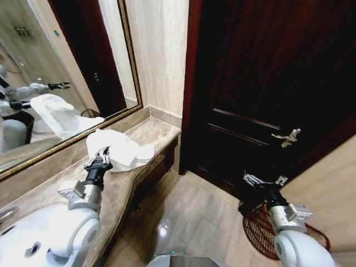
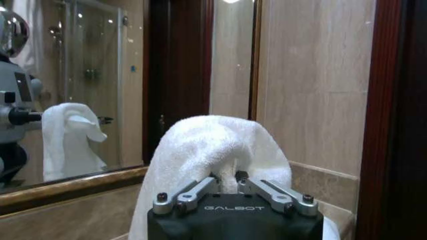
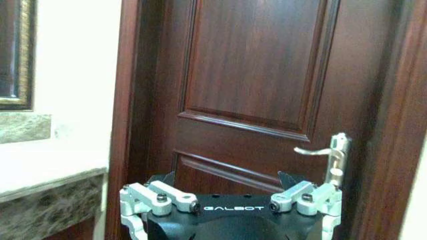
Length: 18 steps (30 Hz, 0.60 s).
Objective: Discard the used towel into the hamper.
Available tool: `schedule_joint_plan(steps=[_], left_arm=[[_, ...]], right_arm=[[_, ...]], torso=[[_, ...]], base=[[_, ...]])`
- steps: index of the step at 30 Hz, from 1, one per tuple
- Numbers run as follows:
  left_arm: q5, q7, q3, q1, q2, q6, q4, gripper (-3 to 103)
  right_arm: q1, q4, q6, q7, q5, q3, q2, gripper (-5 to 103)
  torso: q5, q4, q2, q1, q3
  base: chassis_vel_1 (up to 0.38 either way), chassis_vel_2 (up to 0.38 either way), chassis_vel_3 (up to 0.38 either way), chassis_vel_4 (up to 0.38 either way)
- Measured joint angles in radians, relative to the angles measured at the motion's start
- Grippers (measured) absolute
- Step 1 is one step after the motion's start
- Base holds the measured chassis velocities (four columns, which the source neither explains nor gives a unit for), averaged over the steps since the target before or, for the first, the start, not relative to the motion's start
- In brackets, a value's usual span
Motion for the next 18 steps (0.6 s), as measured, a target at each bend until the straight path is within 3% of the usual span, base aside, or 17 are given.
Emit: schedule_joint_plan(steps=[6, 7, 18], left_arm=[[0.013, 0.003, 0.0, 0.008, -0.007, -0.007, 0.0, 7], [0.017, 0.004, 0.001, 0.011, -0.009, -0.009, 0.001, 7], [0.035, 0.01, 0.002, 0.024, -0.025, -0.019, 0.001, 7]], right_arm=[[-0.005, 0.001, 0.009, -0.007, -0.001, -0.002, 0.004, 100], [-0.007, 0.002, 0.012, -0.007, 0.0, -0.002, 0.005, 100], [-0.021, -0.002, 0.032, -0.011, 0.006, 0.001, 0.004, 100]], torso=[[-0.0004, 0.0003, 0.0, 0.0, 0.0], [-0.0004, -0.0007, 0.0, 0.0, 0.0], [-0.0003, -0.0001, -0.001, 0.001, 0.0]], base=[[0.15, -0.139, -0.162, 0.153], [-0.017, -0.091, -0.079, 0.016], [-0.096, -0.018, -0.032, -0.085]])
